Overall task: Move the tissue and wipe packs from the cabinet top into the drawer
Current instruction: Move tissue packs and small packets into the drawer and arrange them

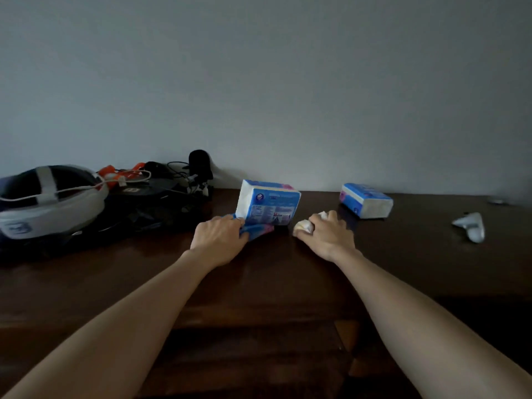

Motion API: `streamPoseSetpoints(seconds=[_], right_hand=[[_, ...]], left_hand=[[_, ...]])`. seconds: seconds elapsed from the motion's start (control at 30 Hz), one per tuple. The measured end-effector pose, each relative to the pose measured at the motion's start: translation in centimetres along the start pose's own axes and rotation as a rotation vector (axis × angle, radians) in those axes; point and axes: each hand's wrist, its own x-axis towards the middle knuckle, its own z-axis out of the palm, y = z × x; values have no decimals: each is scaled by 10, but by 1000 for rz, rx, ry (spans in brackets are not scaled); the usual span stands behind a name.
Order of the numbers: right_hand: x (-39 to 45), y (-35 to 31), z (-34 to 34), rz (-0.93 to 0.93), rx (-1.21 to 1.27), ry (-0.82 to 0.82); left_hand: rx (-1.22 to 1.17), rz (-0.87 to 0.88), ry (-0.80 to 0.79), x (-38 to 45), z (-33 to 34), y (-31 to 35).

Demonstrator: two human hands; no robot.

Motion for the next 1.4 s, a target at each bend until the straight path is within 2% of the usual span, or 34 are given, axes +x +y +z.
streamPoseSetpoints(seconds=[0.2, 0.33, 0.5, 0.57, 0.63, 0.7, 0.73, 0.8, 0.93, 1.03, 1.23, 1.4], right_hand=[[-95, 0, -29, -18, 229, -34], [-136, 0, -37, -37, 313, 23], [-184, -13, -52, -45, 483, 150], [-208, -17, -54, -25, 685, 182], [-238, -23, -45, 20, 1029, 218], [-270, -33, -19, 147, 1420, 116], [-285, -37, -2, 184, 1515, 65], [-312, -34, 32, 170, 1479, 42], [-329, 8, 72, 118, 1308, 10], [-342, 24, 111, 117, 1182, -155], [-385, 12, 210, 150, 1100, -485], [-394, 0, 274, 229, 949, -666]], left_hand=[[-230, -109, 298, -73, -68, 25], [-221, -67, 360, -107, -99, 38], [-281, -32, 461, -170, -105, 55], [-344, -38, 492, -200, -100, 60], [-417, -86, 535, -234, -83, 71], [-581, -206, 495, -269, -55, 91], [-699, -259, 432, -284, -39, 102], [-830, -294, 335, -311, -7, 109], [-766, -302, 332, -340, 35, 77], [-697, -309, 239, -367, 73, 59], [-472, -249, -13, -443, 137, 12], [-339, -246, -55, -467, 161, -14]])
